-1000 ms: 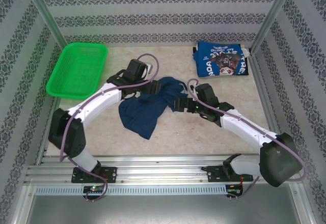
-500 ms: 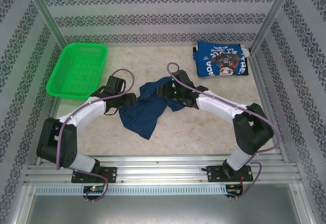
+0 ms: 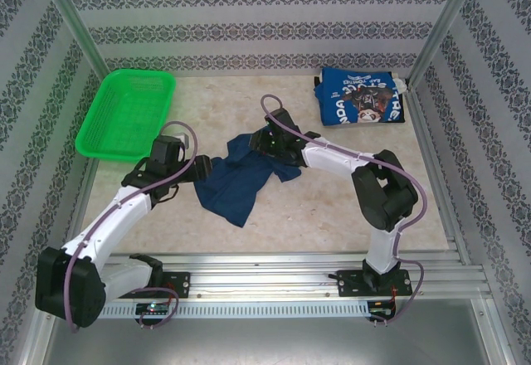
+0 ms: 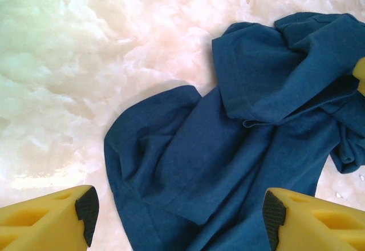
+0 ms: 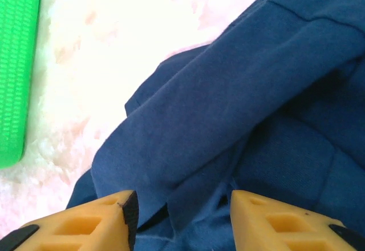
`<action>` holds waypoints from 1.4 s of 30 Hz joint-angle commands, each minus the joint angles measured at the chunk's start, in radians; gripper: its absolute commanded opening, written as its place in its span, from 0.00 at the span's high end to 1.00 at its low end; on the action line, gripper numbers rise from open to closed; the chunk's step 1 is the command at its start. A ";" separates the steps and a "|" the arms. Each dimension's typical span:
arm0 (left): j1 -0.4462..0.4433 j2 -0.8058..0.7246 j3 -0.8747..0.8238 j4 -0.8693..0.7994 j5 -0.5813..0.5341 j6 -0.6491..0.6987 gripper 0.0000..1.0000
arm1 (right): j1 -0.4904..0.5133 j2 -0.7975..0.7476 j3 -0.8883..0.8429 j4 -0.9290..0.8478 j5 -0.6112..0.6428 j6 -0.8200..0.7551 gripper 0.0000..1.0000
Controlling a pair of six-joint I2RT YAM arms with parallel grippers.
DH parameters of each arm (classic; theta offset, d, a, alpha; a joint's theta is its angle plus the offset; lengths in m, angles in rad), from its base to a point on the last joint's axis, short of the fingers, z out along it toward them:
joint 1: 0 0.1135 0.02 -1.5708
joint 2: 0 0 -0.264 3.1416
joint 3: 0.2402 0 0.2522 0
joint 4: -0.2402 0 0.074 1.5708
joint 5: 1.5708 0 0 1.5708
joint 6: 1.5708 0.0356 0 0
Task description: Fold and stack the t-shirts
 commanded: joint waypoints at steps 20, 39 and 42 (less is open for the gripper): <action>-0.009 -0.157 0.003 -0.159 -0.079 0.051 0.22 | -0.013 -0.416 -0.060 -0.113 0.083 -0.122 1.00; -0.284 -0.142 -0.081 -0.122 0.141 -0.039 0.18 | -0.498 -0.926 -0.337 -0.422 -0.128 -0.306 1.00; -0.350 -0.136 -0.093 -0.158 0.130 -0.078 0.19 | -0.597 -0.959 -0.412 -0.413 -0.176 -0.323 1.00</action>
